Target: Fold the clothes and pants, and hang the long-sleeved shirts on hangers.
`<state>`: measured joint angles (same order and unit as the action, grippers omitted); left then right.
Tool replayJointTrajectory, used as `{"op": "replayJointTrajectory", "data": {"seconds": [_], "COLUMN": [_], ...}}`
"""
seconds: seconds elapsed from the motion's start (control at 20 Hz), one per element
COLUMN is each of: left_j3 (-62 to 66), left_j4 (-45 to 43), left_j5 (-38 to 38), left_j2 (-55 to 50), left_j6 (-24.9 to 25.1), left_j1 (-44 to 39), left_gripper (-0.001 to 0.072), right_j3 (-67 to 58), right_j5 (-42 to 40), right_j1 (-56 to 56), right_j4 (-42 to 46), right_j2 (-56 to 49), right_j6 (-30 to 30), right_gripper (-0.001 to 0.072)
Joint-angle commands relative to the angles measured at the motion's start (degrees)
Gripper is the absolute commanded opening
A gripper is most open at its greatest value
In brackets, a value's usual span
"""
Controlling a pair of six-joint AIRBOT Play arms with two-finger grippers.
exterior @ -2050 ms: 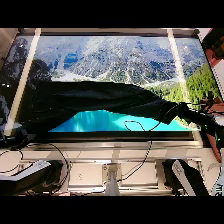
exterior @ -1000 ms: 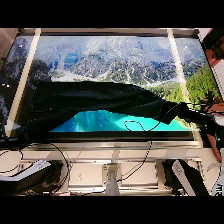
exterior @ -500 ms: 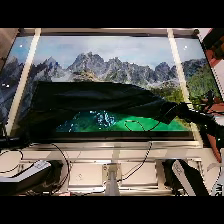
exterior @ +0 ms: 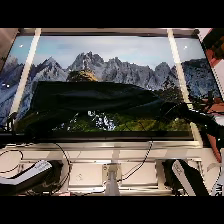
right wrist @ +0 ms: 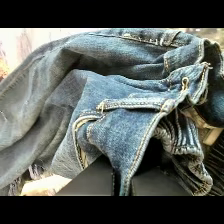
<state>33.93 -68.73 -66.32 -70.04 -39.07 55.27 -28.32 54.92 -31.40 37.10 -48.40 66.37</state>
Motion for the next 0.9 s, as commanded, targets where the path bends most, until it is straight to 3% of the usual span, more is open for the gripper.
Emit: {"op": "replayJointTrajectory", "data": {"seconds": [0.0,0.2,0.35,0.5,0.6,0.7,0.85], "left_j3": [6.3,16.6,21.6,24.2,25.5,26.7,27.5], "left_j4": [1.9,10.3,17.8,17.6,14.1,4.7,-6.6], "left_j5": [4.2,6.7,11.4,14.1,13.5,10.3,3.1], "left_j2": [0.2,0.2,0.1,-0.6,-2.1,-3.9,-6.0], "left_j6": [-3.9,-6.6,-10.1,-16.3,-21.5,-26.6,-27.8], "left_j1": [-0.3,-0.3,-1.3,-5.2,-8.2,-10.4,-11.0], "left_gripper": [0.0024,0.0021,0.0019,0.0016,0.0016,0.0016,0.0017], "right_j3": [-0.9,-7.8,-14.6,-23.4,-30.1,-34.8,-37.0], "right_j5": [-1.1,-6.5,-9.8,-2.9,6.5,13.8,22.0], "right_j1": [0.0,0.0,0.0,0.0,0.0,0.0,0.0], "right_j4": [-2.3,1.0,7.8,16.1,18.9,22.6,27.5], "right_j2": [0.0,0.0,-1.2,-8.5,-15.8,-21.0,-24.3], "right_j6": [0.0,1.2,11.5,16.9,16.9,16.9,16.5], "right_gripper": [0.0052,0.005,0.0048,0.0048,0.0049,0.0049,0.005]}}
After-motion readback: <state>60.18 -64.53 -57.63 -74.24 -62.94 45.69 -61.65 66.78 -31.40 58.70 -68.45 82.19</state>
